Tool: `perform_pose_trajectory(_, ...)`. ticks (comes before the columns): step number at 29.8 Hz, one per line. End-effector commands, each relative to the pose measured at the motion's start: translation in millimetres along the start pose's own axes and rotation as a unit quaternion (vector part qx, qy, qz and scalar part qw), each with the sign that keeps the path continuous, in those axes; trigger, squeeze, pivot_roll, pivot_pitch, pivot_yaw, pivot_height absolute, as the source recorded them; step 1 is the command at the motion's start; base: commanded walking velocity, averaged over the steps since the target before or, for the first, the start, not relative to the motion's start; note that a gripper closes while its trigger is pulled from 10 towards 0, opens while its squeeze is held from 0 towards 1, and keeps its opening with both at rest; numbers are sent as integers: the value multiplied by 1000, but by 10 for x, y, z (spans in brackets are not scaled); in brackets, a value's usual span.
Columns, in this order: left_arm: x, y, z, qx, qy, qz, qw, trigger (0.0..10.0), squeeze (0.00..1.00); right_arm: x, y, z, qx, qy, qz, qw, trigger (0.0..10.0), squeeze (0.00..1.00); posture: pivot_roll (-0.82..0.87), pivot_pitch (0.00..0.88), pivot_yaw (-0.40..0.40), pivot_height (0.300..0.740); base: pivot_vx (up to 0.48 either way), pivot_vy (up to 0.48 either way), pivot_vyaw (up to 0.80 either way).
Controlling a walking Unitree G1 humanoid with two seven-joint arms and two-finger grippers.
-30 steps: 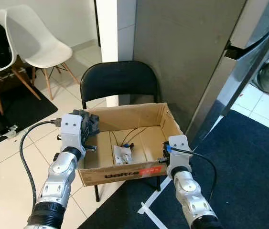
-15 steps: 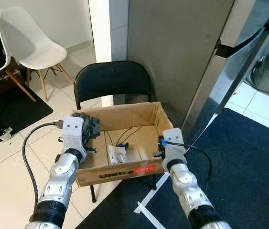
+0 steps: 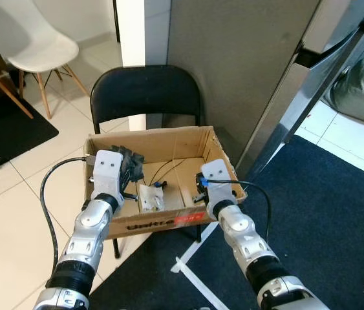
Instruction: Picking trash to rubbish bin
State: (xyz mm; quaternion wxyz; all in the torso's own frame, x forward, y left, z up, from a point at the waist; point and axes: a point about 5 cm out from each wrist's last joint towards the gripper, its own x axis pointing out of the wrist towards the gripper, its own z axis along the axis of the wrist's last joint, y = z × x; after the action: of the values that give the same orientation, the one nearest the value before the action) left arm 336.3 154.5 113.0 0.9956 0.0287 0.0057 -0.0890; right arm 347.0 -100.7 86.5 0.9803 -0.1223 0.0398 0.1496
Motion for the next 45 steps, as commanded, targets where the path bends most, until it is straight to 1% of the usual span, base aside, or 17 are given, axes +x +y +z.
perform_pose_trajectory(1, -53, -83, -92, -3, 12, -11, 1000, 10000, 0, -14, 86, -63, -10, 8, 30, 999, 10000, 0, -1, 261, -65, 740, 0, 0, 0)
perform_pose_trajectory(3, -82, -128, -115, -9, 12, -23, 1000, 10000, 0, -15, 137, -61, 17, 1, 61, 998, 10000, 0, -3, 267, -65, 740, 0, 0, 0)
perform_pose_trajectory(5, -116, -199, -127, -12, 12, -46, 999, 10000, 0, -13, 221, -30, 73, -11, 114, 991, 10000, 0, -6, 268, -62, 740, 0, 0, 0)
perform_pose_trajectory(7, -133, -238, -125, -14, 11, -59, 998, 10000, 0, -11, 260, -1, 96, -21, 140, 985, 10000, 0, -6, 269, -62, 740, 0, 0, 0)
perform_pose_trajectory(8, -133, -238, -125, -14, 11, -59, 998, 10000, 0, -11, 260, -1, 96, -21, 140, 985, 10000, 0, -6, 269, -62, 740, 0, 0, 0)
perform_pose_trajectory(11, -198, -329, -138, -6, 18, -97, 995, 10000, 0, 15, 369, 108, 137, -45, 197, 970, 10000, 0, 1, 264, -58, 740, 0, 0, 0)
perform_pose_trajectory(12, -198, -329, -138, -6, 18, -97, 995, 10000, 0, 15, 369, 108, 137, -45, 197, 970, 10000, 0, 1, 264, -58, 740, 0, 0, 0)
perform_pose_trajectory(15, -236, -342, -156, -1, 20, -108, 994, 10000, 0, 32, 453, 177, 175, -60, 235, 954, 10000, 0, 5, 262, -58, 740, 0, 0, 0)
perform_pose_trajectory(24, -277, -328, -166, 1, 29, -111, 993, 10000, 0, 48, 468, 231, 188, -78, 240, 949, 10000, 0, 8, 256, -43, 740, 0, 0, 0)
perform_pose_trajectory(26, -325, -292, -209, 4, 39, -102, 994, 10000, 0, 55, 469, 240, 184, -81, 234, 951, 10000, 0, 11, 257, -41, 740, 0, 0, 0)
perform_pose_trajectory(28, -366, -170, -279, 11, 54, -63, 996, 10000, 0, 72, 457, 245, 181, -81, 216, 956, 10000, 0, 14, 257, -39, 740, 0, 0, 0)
perform_pose_trajectory(29, -366, -170, -279, 11, 54, -63, 996, 10000, 0, 72, 457, 245, 181, -81, 216, 956, 10000, 0, 14, 257, -39, 740, 0, 0, 0)
perform_pose_trajectory(30, -371, -7, -297, 11, 57, -15, 998, 10000, 0, 85, 438, 252, 177, -81, 203, 960, 10000, 0, 15, 258, -40, 740, 0, 0, 0)
perform_pose_trajectory(31, -371, -7, -297, 11, 57, -15, 998, 10000, 0, 85, 438, 252, 177, -81, 203, 960, 10000, 0, 15, 258, -40, 740, 0, 0, 0)
perform_pose_trajectory(32, -365, 97, -286, 13, 55, 7, 998, 10000, 0, 95, 428, 262, 175, -81, 198, 961, 10000, 0, 17, 259, -42, 740, 0, 0, 0)
perform_pose_trajectory(38, -327, 296, -255, 24, 57, 18, 998, 10000, 0, 110, 427, 277, 171, -80, 194, 963, 10000, 0, 17, 261, -44, 740, 0, 0, 0)
perform_pose_trajectory(45, -251, 383, -242, 33, 63, 5, 997, 10000, 0, 105, 435, 277, 168, -84, 196, 962, 10000, 0, 14, 263, -41, 740, 0, 0, 0)
